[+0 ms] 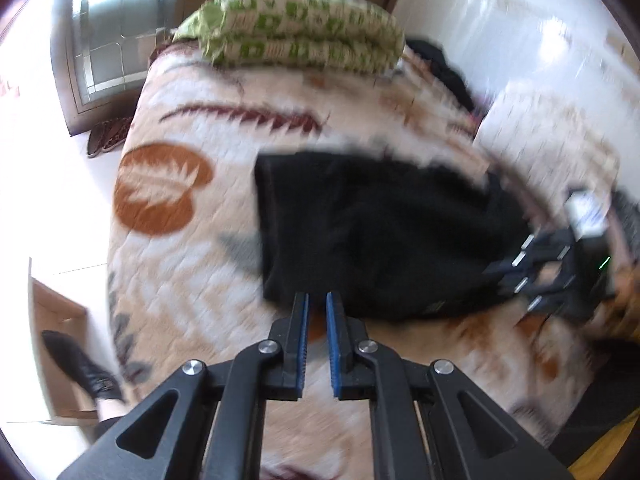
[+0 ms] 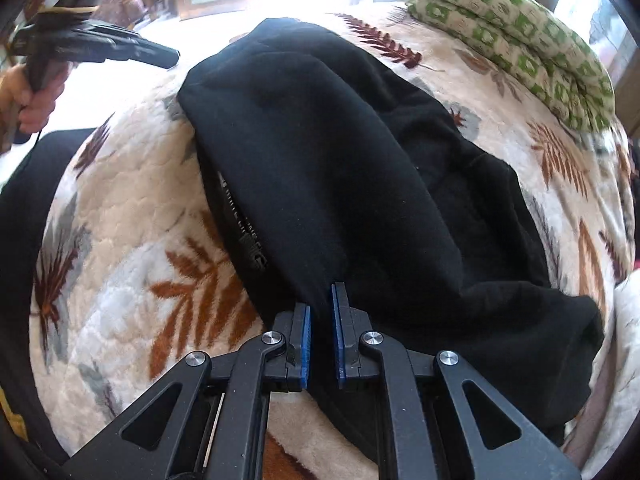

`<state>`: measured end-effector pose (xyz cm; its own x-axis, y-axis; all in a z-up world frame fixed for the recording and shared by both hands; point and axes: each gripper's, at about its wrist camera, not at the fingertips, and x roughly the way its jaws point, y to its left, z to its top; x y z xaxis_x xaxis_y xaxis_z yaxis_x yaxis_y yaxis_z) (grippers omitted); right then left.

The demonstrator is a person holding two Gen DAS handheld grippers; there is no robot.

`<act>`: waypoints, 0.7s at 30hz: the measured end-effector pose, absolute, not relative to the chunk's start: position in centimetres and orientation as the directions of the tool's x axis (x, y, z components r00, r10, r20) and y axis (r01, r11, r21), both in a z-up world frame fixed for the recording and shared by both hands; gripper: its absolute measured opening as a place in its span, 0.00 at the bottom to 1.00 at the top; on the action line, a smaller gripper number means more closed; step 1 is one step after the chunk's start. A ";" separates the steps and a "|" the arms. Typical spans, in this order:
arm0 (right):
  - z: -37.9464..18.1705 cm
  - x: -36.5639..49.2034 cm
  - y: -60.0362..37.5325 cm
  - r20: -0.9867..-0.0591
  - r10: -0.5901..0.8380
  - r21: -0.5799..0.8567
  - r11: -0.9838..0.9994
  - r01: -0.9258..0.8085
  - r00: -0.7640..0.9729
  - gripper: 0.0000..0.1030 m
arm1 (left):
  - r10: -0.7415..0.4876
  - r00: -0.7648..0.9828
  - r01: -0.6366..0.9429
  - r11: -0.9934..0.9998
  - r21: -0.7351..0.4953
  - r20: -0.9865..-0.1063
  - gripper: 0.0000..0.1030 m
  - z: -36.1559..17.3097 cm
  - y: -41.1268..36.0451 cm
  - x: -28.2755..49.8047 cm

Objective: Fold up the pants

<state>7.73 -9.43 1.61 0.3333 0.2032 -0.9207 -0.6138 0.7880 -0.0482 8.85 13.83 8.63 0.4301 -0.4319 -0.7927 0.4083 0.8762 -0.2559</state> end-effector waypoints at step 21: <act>8.7 11.4 -29.4 -0.897 0.049 0.022 0.998 -0.065 0.439 0.29 | -0.365 0.405 0.473 0.868 -0.150 -0.838 0.12 9.2 5.8 9.7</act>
